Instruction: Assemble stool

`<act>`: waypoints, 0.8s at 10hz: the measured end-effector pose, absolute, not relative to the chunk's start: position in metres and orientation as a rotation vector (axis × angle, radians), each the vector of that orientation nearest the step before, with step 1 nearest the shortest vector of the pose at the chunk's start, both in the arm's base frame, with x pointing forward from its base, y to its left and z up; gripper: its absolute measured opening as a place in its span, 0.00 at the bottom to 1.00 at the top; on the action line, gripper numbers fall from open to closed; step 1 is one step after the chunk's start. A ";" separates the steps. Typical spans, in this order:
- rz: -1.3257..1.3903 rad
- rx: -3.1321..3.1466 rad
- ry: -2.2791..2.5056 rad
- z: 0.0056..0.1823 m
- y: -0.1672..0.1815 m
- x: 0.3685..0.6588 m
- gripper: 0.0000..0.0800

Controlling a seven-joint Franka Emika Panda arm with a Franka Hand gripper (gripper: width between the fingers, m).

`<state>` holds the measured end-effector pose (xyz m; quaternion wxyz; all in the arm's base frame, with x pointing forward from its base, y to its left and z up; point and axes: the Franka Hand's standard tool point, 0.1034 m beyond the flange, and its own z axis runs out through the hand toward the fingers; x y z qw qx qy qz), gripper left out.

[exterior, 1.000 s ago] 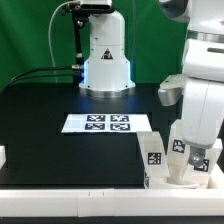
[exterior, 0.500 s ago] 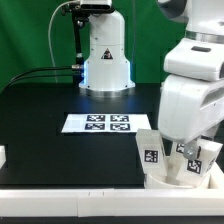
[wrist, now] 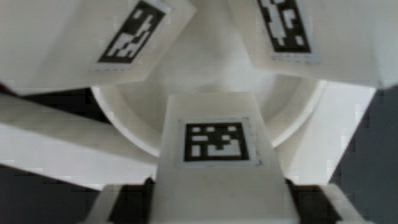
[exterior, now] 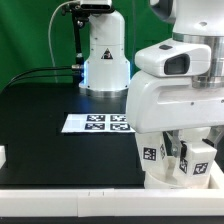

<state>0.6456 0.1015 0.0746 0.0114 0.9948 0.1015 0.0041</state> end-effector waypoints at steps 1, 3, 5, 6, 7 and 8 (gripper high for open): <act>0.014 3.112 0.184 0.075 0.099 0.646 0.42; 0.107 3.099 -0.315 0.076 0.089 0.647 0.42; 0.126 3.020 -0.871 0.075 0.075 0.644 0.42; 0.193 3.022 -0.814 0.077 0.078 0.647 0.42; 0.196 2.996 -0.912 0.077 0.075 0.646 0.42; 0.197 2.959 -1.029 0.077 0.072 0.647 0.42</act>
Offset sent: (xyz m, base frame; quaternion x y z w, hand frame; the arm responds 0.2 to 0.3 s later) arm -0.0173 -0.0013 -0.0068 0.0749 0.0380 0.5655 0.8204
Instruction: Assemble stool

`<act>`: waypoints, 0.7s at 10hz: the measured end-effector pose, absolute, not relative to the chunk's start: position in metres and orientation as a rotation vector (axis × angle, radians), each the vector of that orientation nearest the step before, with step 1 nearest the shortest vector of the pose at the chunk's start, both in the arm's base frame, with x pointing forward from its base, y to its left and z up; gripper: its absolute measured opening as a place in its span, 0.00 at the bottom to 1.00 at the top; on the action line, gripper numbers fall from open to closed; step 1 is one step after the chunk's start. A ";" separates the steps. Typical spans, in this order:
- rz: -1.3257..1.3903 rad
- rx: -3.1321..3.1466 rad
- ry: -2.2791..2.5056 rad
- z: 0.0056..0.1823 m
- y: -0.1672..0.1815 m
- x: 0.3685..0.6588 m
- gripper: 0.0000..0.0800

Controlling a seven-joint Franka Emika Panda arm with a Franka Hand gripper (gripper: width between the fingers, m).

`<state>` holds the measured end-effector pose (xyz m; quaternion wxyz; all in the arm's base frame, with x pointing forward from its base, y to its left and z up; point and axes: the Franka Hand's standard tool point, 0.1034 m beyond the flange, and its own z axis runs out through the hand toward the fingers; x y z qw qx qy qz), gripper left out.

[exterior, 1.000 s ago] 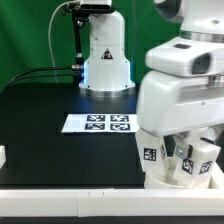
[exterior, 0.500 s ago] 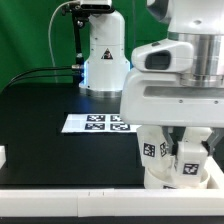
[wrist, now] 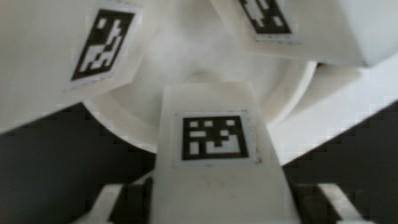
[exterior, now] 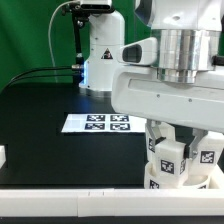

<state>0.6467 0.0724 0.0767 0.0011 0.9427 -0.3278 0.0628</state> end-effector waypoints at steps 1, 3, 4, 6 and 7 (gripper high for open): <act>0.196 2.917 -1.154 0.076 0.069 0.646 0.42; 0.189 2.670 -1.695 0.073 0.059 0.639 0.42; 0.179 2.548 -1.888 0.073 0.056 0.635 0.42; 0.187 2.367 -2.095 0.073 0.053 0.629 0.42; 0.198 2.304 -2.154 0.073 0.052 0.627 0.42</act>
Offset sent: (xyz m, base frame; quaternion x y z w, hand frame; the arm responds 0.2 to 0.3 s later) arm 0.0123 0.0149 -0.0085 0.1076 -0.0073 0.4641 0.8792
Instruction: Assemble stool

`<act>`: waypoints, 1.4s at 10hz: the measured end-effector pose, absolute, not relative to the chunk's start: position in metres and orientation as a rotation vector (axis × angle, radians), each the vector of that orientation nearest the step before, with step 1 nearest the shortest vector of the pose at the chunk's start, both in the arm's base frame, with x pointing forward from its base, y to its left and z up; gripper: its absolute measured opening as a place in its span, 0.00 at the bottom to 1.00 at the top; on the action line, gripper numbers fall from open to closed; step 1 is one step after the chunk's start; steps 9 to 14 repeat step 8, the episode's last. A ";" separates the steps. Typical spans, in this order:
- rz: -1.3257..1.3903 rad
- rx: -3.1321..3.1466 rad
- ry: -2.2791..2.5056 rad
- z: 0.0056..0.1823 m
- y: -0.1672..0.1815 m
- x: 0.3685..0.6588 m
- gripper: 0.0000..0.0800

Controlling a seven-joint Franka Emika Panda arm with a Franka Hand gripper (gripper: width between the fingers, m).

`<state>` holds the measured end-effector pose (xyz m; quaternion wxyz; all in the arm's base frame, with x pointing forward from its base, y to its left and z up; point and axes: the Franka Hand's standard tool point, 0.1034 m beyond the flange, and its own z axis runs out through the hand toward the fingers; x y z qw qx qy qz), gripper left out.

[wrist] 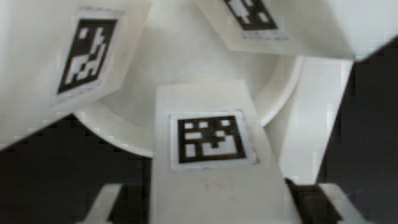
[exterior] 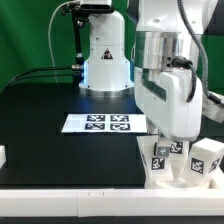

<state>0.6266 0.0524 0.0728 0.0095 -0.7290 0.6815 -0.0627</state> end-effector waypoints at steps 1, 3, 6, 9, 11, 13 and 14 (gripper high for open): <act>-0.202 -2.226 2.189 0.073 0.052 0.625 0.42; -0.200 -2.229 2.185 0.072 0.052 0.624 0.47; -0.198 -2.251 2.070 0.108 0.046 0.629 0.78; -0.207 -2.268 2.033 0.117 0.042 0.631 0.81; -0.207 -2.268 2.033 0.117 0.042 0.631 0.81; -0.207 -2.268 2.033 0.117 0.042 0.631 0.81; -0.207 -2.268 2.033 0.117 0.042 0.631 0.81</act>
Offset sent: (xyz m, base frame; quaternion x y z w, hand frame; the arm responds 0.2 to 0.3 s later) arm 0.0000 0.0000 0.0000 0.0000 0.0000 0.0000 1.0000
